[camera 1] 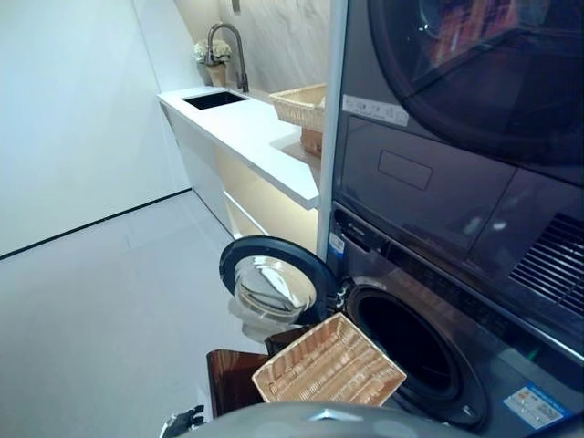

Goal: Pick up the clothes and place them into the washing machine

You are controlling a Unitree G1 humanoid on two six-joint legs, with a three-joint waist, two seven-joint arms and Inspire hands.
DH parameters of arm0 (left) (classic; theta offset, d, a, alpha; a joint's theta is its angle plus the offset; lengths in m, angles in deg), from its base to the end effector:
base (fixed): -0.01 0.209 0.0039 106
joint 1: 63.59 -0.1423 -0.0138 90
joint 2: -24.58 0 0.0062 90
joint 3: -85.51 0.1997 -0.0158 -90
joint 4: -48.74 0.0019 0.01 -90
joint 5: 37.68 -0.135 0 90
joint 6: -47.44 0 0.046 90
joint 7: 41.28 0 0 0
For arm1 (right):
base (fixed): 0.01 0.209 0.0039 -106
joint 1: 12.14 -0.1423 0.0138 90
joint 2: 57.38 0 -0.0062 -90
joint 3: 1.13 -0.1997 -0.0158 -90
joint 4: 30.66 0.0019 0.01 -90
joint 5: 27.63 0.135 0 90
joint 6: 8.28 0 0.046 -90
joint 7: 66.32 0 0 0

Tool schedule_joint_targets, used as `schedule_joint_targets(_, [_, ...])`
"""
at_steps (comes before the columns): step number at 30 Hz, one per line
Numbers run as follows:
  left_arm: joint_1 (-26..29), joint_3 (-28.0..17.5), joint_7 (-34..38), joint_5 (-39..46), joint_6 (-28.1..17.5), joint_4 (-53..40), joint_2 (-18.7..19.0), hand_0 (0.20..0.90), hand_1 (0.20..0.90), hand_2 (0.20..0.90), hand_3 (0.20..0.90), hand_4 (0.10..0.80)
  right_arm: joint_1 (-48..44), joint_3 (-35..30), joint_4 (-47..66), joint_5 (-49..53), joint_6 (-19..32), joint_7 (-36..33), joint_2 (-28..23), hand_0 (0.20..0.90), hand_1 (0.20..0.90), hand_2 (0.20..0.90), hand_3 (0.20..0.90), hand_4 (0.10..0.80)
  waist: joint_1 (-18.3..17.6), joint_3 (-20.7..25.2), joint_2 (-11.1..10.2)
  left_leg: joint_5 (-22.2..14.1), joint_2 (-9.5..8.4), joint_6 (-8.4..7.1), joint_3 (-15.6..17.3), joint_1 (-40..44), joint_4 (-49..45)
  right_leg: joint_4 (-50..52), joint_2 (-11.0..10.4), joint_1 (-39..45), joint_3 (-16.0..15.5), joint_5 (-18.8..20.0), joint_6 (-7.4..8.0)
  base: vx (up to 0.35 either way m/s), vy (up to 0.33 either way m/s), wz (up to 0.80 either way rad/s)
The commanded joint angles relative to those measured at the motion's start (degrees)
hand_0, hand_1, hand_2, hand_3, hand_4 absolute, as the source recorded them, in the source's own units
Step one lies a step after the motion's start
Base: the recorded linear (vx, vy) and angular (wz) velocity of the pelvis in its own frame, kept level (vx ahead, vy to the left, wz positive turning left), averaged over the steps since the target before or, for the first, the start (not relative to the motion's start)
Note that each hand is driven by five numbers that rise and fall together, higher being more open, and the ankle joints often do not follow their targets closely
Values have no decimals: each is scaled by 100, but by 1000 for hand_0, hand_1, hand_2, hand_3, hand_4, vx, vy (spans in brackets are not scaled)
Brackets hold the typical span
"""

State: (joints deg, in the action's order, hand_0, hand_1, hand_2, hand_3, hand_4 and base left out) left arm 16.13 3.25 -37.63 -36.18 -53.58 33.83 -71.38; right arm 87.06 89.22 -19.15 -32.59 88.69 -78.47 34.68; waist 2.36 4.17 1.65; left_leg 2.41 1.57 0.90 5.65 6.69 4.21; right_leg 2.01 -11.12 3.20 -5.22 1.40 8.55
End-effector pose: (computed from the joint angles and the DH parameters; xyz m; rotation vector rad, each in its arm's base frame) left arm -0.0052 0.2072 -0.1379 0.2277 1.2950 0.0765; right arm -0.0117 -0.2394 -0.1322 -0.4144 1.3794 -0.2759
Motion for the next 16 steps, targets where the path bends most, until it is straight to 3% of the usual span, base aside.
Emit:
schedule_joint_targets(1, [102, 167, -162, -318, -46, 317, -288, 900, 900, 900, 900, 800, 22, 49, -536, 24, -189, 16, -15, 900, 900, 900, 900, 800, -147, 130, -123, 19, 44, -317, -73, -113, -142, -35, 201, 173, 33, -125, -231, -30, -11, 0])
schedule_joint_targets(16, [166, 272, -85, -240, -56, 254, -276, 900, 900, 900, 900, 800, -167, 236, -444, 138, -167, -83, 66, 900, 900, 900, 900, 800, -130, 94, -128, 57, 47, -319, -106, -160, -104, -42, 227, 132, -8, -113, -248, -16, -2, 4])
